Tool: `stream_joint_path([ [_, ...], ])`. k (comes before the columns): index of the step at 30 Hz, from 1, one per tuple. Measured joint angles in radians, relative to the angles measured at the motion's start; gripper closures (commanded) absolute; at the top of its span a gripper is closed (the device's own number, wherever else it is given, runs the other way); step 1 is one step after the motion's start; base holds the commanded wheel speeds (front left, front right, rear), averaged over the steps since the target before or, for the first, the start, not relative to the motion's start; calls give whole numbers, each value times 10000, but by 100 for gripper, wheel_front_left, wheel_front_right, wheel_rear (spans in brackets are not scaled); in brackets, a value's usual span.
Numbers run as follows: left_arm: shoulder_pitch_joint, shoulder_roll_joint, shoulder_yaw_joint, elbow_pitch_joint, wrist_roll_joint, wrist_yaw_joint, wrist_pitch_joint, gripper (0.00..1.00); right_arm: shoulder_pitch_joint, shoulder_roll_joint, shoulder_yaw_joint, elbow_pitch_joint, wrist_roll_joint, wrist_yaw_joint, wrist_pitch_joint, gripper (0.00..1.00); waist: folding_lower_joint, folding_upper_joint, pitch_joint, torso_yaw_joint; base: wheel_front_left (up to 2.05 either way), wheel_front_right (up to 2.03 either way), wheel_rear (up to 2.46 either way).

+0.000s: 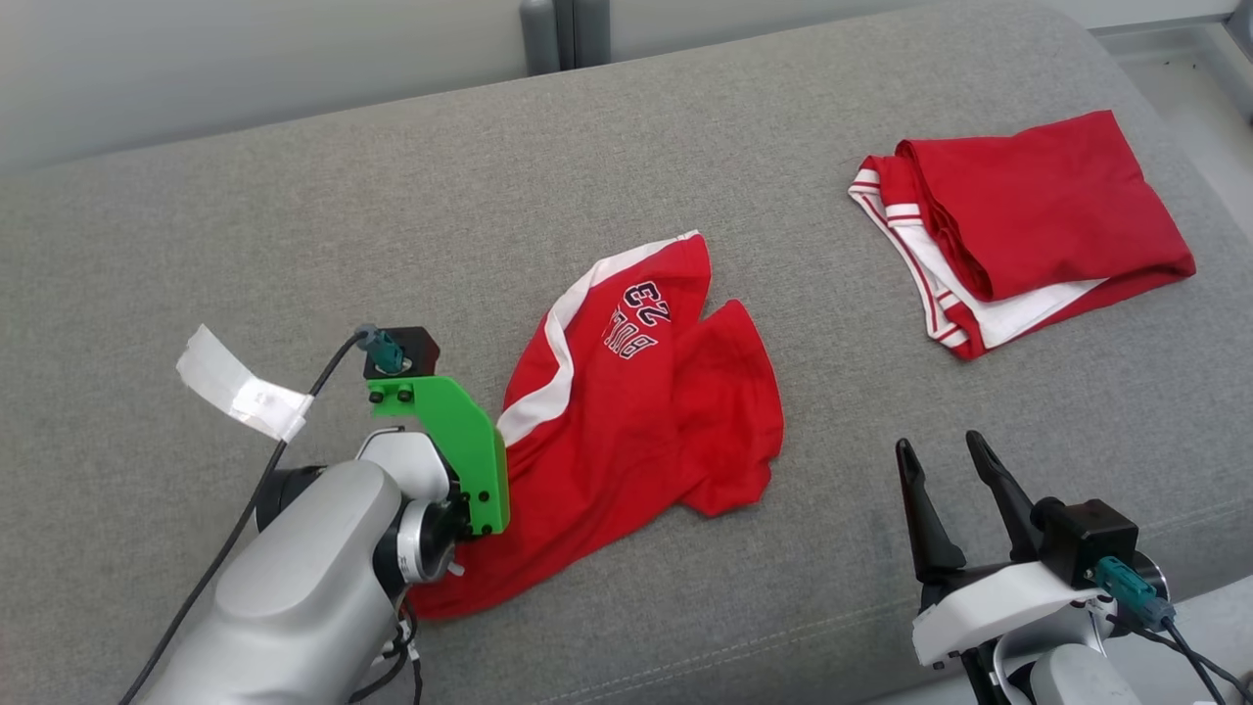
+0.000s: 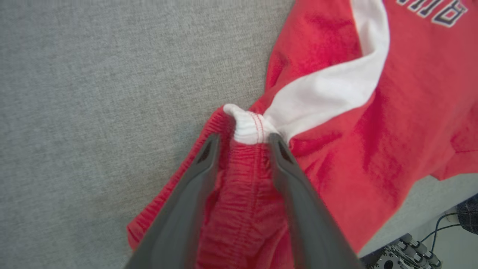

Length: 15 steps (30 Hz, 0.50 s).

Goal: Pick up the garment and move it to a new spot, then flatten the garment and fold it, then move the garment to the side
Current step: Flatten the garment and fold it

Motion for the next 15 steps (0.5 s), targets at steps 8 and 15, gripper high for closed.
stream_joint_path([
  [8,-208,-67,86,263,-15,-31,-174,51,-1,0,-19,-25,17,0,0,0,0,0,123,-99,0,0,0],
  [15,-272,-96,81,445,107,-48,-585,100,-10,0,-67,-21,35,0,0,0,0,0,147,-112,0,0,0],
])
